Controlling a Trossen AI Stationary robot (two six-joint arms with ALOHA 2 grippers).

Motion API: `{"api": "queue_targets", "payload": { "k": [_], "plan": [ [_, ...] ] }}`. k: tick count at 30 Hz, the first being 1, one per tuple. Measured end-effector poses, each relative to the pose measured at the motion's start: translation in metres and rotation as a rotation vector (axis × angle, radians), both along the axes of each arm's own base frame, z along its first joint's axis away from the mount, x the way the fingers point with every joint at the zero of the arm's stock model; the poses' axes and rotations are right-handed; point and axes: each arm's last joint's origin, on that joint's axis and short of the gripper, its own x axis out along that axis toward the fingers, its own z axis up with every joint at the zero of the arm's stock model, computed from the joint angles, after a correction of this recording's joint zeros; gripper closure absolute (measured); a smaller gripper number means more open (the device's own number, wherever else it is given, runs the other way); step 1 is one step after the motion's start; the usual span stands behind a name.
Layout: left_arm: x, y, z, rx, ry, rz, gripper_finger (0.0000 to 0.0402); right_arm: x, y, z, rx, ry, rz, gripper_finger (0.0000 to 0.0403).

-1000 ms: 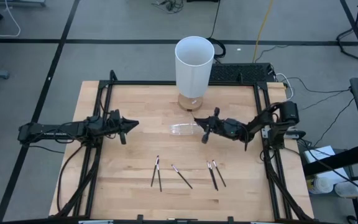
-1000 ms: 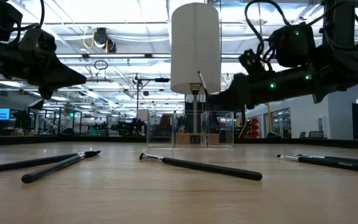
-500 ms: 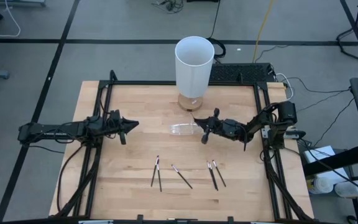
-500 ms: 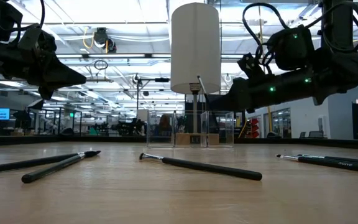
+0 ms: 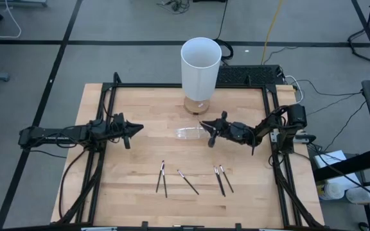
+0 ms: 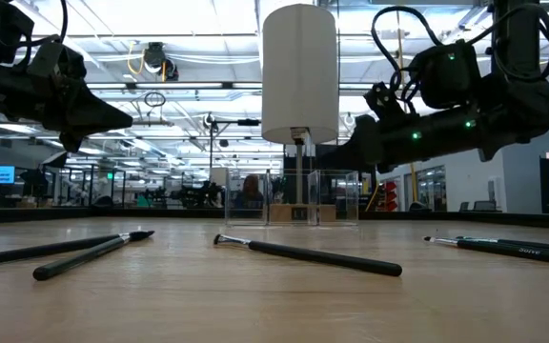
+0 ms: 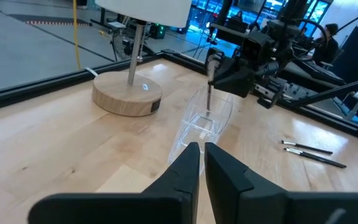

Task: Put items in baskets/containers
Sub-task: Put the eyeshadow brush into the the transparent organizer, then move the eyeshadow brush

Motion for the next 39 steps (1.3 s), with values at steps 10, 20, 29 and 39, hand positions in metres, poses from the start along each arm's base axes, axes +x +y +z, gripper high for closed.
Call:
{"api": "queue_targets", "payload": {
  "k": [10, 20, 29, 39],
  "plan": [
    [0.000, 0.000, 0.000, 0.002, -0.004, 0.000, 0.0371, 0.000, 0.002, 0.010, -0.058, -0.052, 0.013, 0.0337],
    [0.000, 0.000, -0.001, -0.009, 0.017, -0.009, 0.0371, -0.032, 0.045, 0.101, -0.255, -0.179, 0.153, 0.0344],
    [0.000, 0.000, 0.000, 0.000, 0.007, 0.002, 0.0371, -0.098, 0.053, 0.142, -0.233, -0.115, 0.179, 0.0388],
    [0.000, 0.000, -0.001, -0.019, 0.016, 0.016, 0.0371, -0.106, 0.046, 0.114, -0.307, 0.024, 0.169, 0.0402]
  ]
}}
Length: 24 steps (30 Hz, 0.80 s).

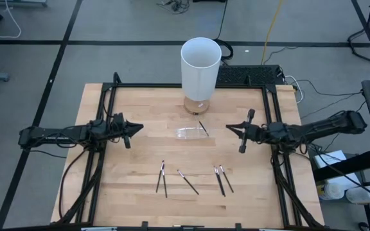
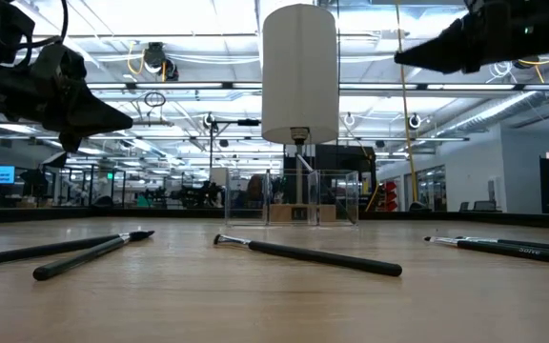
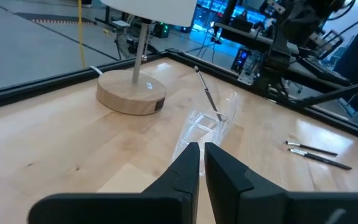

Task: Put items in baskets/containers
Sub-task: Move the eyeshadow brush

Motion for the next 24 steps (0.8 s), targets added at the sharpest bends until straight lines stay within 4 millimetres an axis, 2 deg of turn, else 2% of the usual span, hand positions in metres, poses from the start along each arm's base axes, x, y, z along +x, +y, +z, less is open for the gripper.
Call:
{"api": "queue_targets", "payload": {
  "k": [2, 7, 12, 16, 20, 24],
  "plan": [
    [0.000, 0.000, 0.000, -0.022, -0.012, 0.010, 0.0371, -0.001, -0.002, -0.006, -0.006, 0.000, 0.028, 0.0402],
    [-0.001, 0.002, 0.002, -0.097, -0.059, 0.104, 0.0371, -0.002, -0.006, -0.007, -0.037, -0.099, 0.234, 0.0402],
    [0.004, -0.002, -0.005, -0.216, -0.018, 0.059, 0.0371, -0.001, -0.016, -0.009, -0.057, -0.079, 0.217, 0.0403],
    [0.011, -0.013, -0.017, -0.323, 0.076, 0.004, 0.0371, -0.002, -0.021, -0.011, -0.058, -0.063, 0.188, 0.0403],
    [0.021, -0.029, -0.021, -0.387, 0.089, -0.069, 0.0371, -0.002, -0.022, -0.010, -0.059, -0.069, 0.182, 0.0403],
    [0.038, -0.051, -0.013, -0.405, 0.143, -0.091, 0.0371, -0.002, -0.022, -0.011, -0.058, -0.062, 0.182, 0.0403]
  ]
}}
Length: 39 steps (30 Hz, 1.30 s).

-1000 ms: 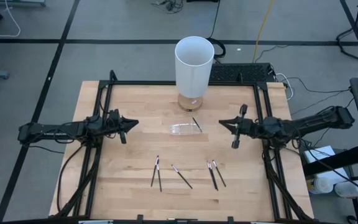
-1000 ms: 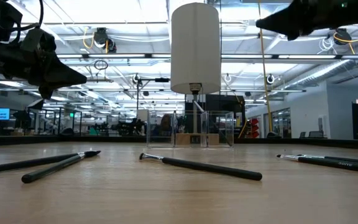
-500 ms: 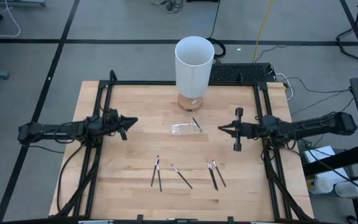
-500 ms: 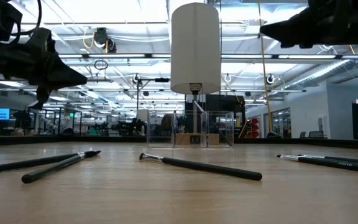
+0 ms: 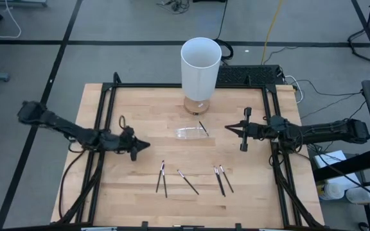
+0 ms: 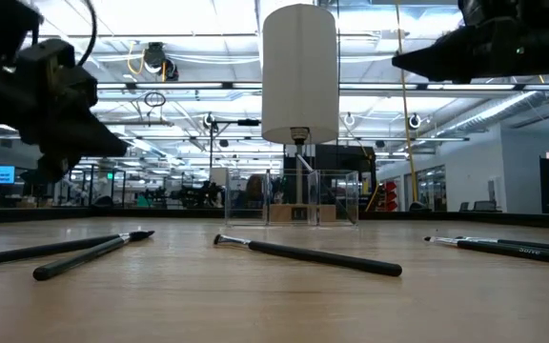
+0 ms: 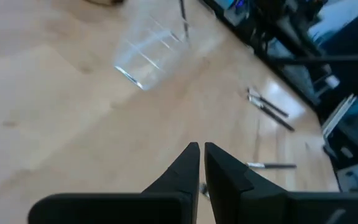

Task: Put items in baskets/containers
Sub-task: Move the eyeshadow brush

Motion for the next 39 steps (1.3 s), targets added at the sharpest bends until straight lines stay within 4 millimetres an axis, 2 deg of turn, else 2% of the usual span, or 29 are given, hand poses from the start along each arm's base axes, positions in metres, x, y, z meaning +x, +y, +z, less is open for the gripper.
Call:
{"api": "queue_targets", "payload": {
  "k": [8, 12, 16, 21, 28, 31, 34, 39],
  "plan": [
    [0.070, -0.056, 0.044, 0.016, 0.245, -0.078, 0.0371, 0.000, 0.000, 0.003, -0.026, -0.027, -0.005, 0.0403],
    [0.100, -0.076, 0.061, -0.065, 0.401, -0.085, 0.0371, -0.001, 0.000, 0.002, 0.000, -0.018, -0.001, 0.0403],
    [0.123, -0.090, 0.073, -0.170, 0.481, -0.054, 0.0371, -0.001, 0.000, -0.001, 0.003, 0.015, -0.001, 0.0403],
    [0.153, -0.115, 0.070, -0.289, 0.536, -0.070, 0.0371, -0.002, 0.000, -0.003, 0.005, 0.034, -0.001, 0.0403],
    [0.177, -0.152, 0.034, -0.359, 0.795, 0.021, 0.0371, -0.002, 0.000, 0.000, -0.008, 0.013, 0.001, 0.0403],
    [0.184, -0.157, 0.029, -0.347, 0.855, 0.071, 0.0371, -0.002, 0.000, -0.001, -0.026, 0.021, 0.001, 0.0403],
    [0.190, -0.159, 0.028, -0.305, 0.859, 0.037, 0.0371, -0.002, 0.000, -0.001, -0.028, 0.021, 0.001, 0.0403],
    [0.188, -0.160, 0.025, -0.273, 0.888, 0.013, 0.0371, -0.003, 0.000, 0.001, -0.053, 0.010, 0.000, 0.0403]
  ]
}}
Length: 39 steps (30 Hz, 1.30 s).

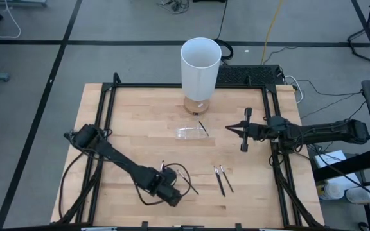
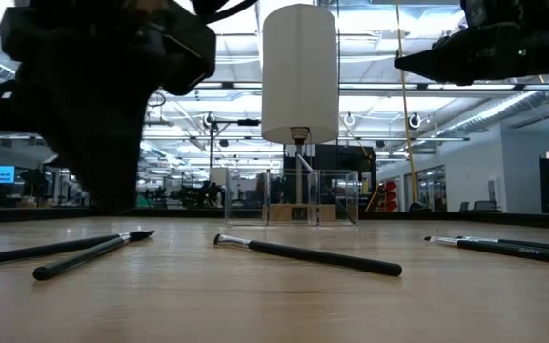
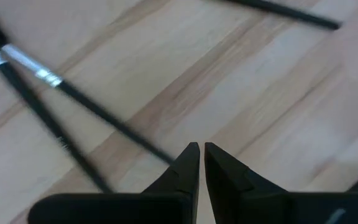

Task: Put items in baskets/containers
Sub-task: Move the eyeshadow brush

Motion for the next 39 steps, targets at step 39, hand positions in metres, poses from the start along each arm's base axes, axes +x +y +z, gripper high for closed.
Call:
{"api": "queue_targets", "payload": {
  "k": [39],
  "plan": [
    [-0.013, -0.002, -0.026, 0.118, 0.157, 0.042, 0.0371, -0.003, 0.000, 0.006, 0.041, -0.057, 0.001, 0.0403]
  ]
}}
